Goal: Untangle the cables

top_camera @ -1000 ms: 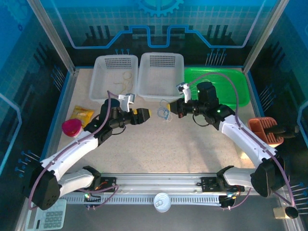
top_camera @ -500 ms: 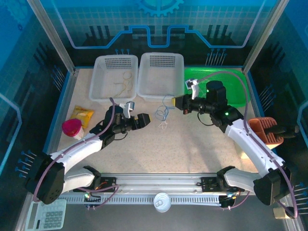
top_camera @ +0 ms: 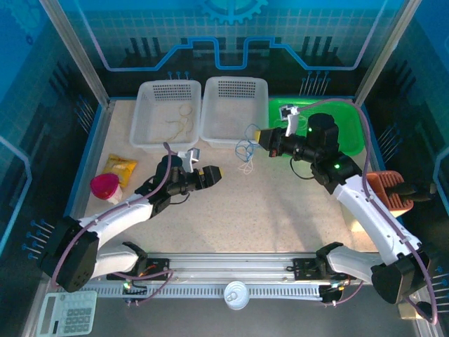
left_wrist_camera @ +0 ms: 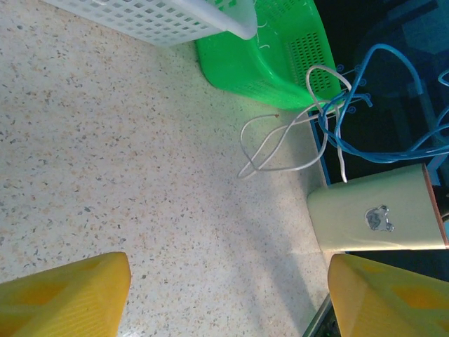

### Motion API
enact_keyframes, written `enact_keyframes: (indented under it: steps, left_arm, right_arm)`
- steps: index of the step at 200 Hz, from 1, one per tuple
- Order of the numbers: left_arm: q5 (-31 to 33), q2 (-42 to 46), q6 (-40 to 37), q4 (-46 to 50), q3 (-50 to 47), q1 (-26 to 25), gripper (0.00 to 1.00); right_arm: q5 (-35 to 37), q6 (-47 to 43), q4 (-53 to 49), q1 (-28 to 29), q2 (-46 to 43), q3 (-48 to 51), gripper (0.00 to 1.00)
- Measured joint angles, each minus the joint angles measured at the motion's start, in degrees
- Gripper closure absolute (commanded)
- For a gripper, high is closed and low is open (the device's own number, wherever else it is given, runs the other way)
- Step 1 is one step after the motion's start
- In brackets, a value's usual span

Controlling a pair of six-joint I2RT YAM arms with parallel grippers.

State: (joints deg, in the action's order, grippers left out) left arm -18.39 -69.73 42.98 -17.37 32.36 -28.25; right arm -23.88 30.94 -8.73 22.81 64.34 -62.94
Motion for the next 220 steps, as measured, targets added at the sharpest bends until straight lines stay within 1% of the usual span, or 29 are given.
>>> enact_keyframes:
  steps: [48,67,90,120,154,184,220]
  left_arm:
    - [-1.0,-0.8,-0.6,-2.1,0.3,-1.2,0.33]
    - [-1.0,-0.8,-0.9,-2.6,0.3,-1.6,0.37]
    - [-0.9,-0.8,-0.9,-2.9,0.6,-1.6,0.38]
    - [0.3,-0.2,-0.9,-3.4,1.7,-1.6,0.38]
    - [2.3,2.4,-1.6,-3.2,4.2,-1.6,0.34]
    - [3.8,4.5,-4.5,-0.9,8.6,-1.6,0.32]
    - [4.0,4.7,-7.6,1.7,12.4,-1.6,0.33]
  right_arm:
    - [0.5,1.3,0.4,0.0,0.0,-0.1,1.00]
    - [-0.3,1.9,0.8,0.0,0.0,-0.1,1.00]
    - [-1.5,2.1,1.3,0.0,0.2,-0.1,1.00]
    - [-3.6,1.9,1.4,0.5,1.2,-0.1,1.00]
    - [-5.8,0.1,1.2,1.9,3.2,-0.1,1.00]
    - [-7.9,-2.8,-0.3,3.2,4.9,-0.1,1.00]
    - [-9.6,-4.7,-1.1,4.8,6.9,-0.1,1.00]
